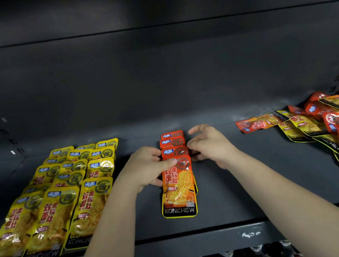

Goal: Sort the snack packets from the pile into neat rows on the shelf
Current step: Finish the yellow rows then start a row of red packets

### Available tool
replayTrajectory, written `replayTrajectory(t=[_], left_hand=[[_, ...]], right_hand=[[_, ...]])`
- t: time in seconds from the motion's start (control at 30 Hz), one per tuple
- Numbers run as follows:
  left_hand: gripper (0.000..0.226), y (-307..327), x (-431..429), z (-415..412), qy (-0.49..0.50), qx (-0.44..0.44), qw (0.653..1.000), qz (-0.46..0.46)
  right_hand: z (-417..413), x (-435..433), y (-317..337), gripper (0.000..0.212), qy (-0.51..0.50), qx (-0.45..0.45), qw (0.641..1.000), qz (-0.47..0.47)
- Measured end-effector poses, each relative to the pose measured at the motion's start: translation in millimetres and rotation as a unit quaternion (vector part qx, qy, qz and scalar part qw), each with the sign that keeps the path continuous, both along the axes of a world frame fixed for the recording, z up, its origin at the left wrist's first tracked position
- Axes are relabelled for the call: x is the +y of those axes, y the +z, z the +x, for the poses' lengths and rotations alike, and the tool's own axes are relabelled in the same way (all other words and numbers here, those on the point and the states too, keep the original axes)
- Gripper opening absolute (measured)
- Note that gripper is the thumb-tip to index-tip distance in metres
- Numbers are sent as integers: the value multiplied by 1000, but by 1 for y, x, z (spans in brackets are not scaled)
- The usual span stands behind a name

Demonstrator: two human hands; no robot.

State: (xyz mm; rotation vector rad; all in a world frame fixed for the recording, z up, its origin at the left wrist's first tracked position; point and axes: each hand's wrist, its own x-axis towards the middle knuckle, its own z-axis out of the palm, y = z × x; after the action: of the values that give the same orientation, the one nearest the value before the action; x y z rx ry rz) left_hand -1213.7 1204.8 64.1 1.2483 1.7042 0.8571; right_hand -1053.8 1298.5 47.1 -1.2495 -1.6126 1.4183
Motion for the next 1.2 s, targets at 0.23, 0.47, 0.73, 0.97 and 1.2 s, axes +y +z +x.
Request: replayTrajectory(t=[0.23, 0.47, 0.73, 0.97, 1.2], left_hand=[[41, -2, -3, 0, 11, -7, 1000, -1], [47, -3, -4, -2, 21, 25, 999, -10], [50, 27, 8, 18, 36, 404, 909, 101], [47, 42, 45, 82, -41, 478, 867, 138], [49, 43, 89, 164, -103, 490, 853, 150]], right_hand=[[2, -4, 1, 31, 9, -29, 999, 33], [2, -5, 2, 32, 11, -52, 998, 47], [27, -2, 25, 23, 39, -167, 969, 177], [97, 13, 46, 24, -5, -306, 905, 294], [184, 30, 45, 18, -71, -336, 884, 317]])
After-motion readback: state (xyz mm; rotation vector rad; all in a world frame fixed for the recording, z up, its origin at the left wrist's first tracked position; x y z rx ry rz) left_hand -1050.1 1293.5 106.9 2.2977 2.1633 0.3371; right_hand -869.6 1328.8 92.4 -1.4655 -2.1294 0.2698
